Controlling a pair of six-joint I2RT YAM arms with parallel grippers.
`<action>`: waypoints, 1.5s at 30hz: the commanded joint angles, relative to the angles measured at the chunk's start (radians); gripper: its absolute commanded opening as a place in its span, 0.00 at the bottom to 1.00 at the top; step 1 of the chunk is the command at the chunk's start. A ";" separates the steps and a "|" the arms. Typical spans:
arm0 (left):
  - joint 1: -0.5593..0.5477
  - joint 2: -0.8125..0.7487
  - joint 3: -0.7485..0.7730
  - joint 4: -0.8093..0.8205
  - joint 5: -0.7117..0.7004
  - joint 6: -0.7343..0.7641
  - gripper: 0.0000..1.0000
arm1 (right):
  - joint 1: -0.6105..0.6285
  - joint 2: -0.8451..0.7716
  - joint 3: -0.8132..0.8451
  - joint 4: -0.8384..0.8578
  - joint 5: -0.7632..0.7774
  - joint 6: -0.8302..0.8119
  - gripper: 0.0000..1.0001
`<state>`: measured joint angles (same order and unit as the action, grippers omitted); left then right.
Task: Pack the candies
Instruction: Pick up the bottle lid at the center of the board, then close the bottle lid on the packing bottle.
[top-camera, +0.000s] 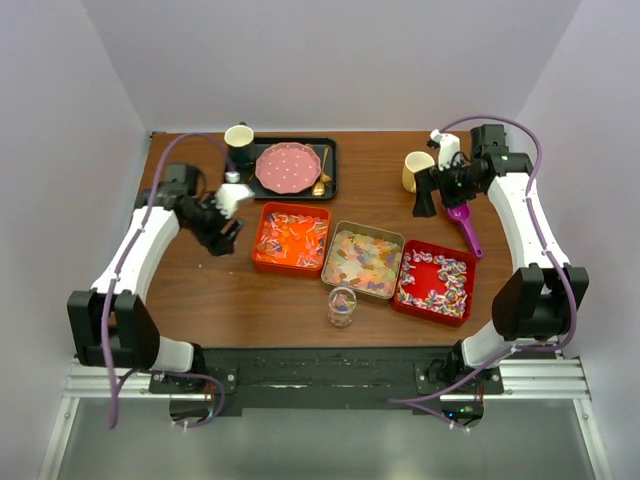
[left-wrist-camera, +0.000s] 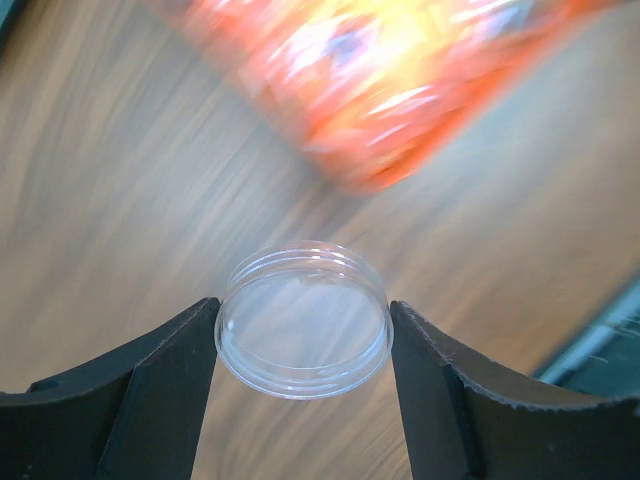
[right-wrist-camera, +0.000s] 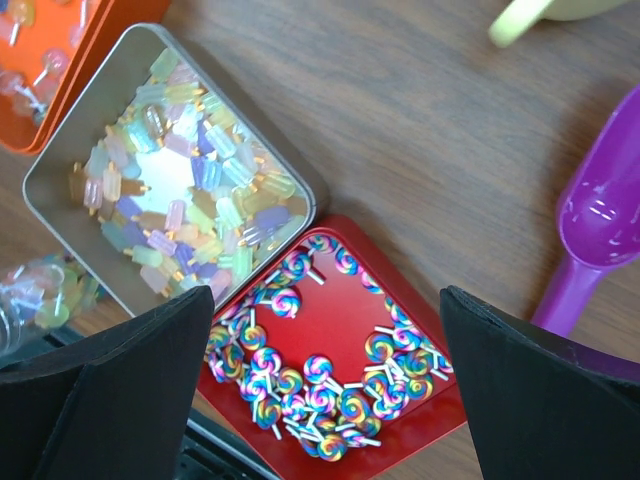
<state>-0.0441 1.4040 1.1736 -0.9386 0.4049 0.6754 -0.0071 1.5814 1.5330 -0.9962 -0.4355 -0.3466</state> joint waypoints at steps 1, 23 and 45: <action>-0.262 -0.022 0.118 -0.184 0.080 0.013 0.62 | -0.001 -0.031 0.055 0.073 0.070 0.064 0.99; -1.011 0.276 0.434 -0.258 -0.126 -0.059 0.64 | -0.071 -0.021 0.046 0.064 0.080 0.097 0.98; -1.048 0.490 0.595 -0.236 -0.155 -0.085 0.64 | -0.071 -0.060 -0.023 0.079 -0.017 0.129 0.98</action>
<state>-1.0870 1.8545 1.7077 -1.1870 0.2474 0.6117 -0.0803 1.5772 1.5284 -0.9333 -0.4152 -0.2321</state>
